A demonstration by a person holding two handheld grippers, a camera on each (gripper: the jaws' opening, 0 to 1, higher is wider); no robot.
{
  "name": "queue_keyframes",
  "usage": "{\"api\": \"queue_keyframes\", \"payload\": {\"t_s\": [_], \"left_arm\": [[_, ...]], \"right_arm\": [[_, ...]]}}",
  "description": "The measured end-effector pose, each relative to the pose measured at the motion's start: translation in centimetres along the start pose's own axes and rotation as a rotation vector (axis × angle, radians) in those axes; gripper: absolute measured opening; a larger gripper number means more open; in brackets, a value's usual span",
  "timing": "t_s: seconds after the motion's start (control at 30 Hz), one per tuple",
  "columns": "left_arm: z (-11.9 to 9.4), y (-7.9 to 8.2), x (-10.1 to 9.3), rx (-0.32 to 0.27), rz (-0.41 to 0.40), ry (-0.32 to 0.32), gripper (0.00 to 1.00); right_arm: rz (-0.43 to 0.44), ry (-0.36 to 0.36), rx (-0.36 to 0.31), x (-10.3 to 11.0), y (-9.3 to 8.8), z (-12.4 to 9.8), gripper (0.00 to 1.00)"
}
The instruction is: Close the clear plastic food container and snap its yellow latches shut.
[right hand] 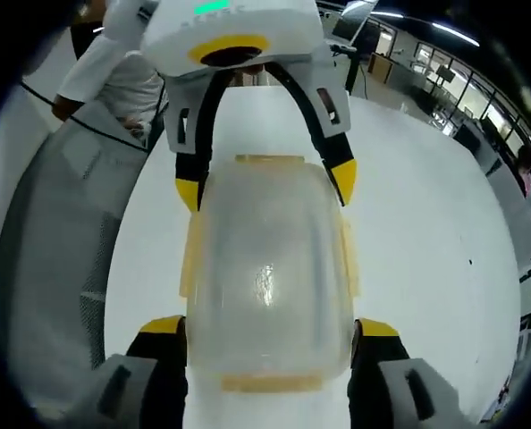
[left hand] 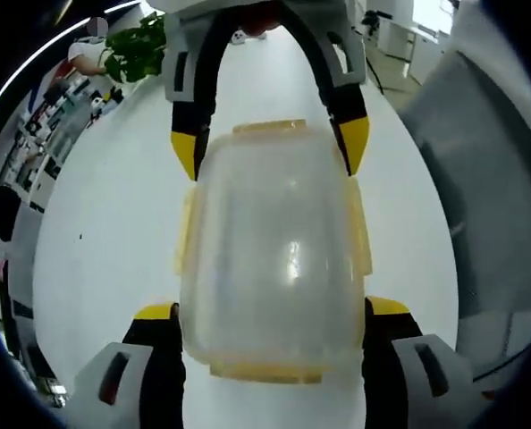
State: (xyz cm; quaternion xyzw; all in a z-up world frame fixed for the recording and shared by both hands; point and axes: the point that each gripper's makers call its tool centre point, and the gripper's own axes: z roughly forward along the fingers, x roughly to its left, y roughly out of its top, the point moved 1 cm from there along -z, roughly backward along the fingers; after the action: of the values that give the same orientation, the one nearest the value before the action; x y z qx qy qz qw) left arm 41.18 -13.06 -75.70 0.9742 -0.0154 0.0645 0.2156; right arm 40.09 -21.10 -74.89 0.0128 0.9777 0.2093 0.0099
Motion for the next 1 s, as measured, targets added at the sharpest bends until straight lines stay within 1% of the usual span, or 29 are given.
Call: {"api": "queue_keyframes", "payload": {"t_s": [0.13,0.23,0.3,0.43,0.63,0.8,1.0], "left_arm": [[0.2,0.1,0.1,-0.001,0.000,-0.013,0.81],[0.3,0.0,0.6,-0.013,-0.002,-0.031,0.82],[0.4,-0.1,1.0,-0.008,0.005,-0.038,0.82],[0.4,-0.6,2.4,0.014,0.021,-0.044,0.82],[0.6,-1.2,4.8,0.031,0.040,-0.050,0.83],[0.9,-1.2,6.8,0.033,0.045,-0.050,0.83],[1.4,-1.1,9.5,0.053,0.060,-0.053,0.83]], "right_arm": [[-0.008,0.012,0.000,-0.1,-0.2,-0.1,0.74],[-0.010,0.021,0.005,-0.8,0.0,0.2,0.75],[-0.008,0.025,0.007,-1.1,0.2,0.3,0.75],[0.001,0.027,0.003,-2.5,0.6,0.5,0.75],[0.013,0.028,-0.002,-4.6,1.0,0.8,0.76],[0.017,0.029,0.001,-7.0,1.0,0.8,0.76],[0.028,0.025,0.007,-9.3,0.9,0.9,0.77]]}}
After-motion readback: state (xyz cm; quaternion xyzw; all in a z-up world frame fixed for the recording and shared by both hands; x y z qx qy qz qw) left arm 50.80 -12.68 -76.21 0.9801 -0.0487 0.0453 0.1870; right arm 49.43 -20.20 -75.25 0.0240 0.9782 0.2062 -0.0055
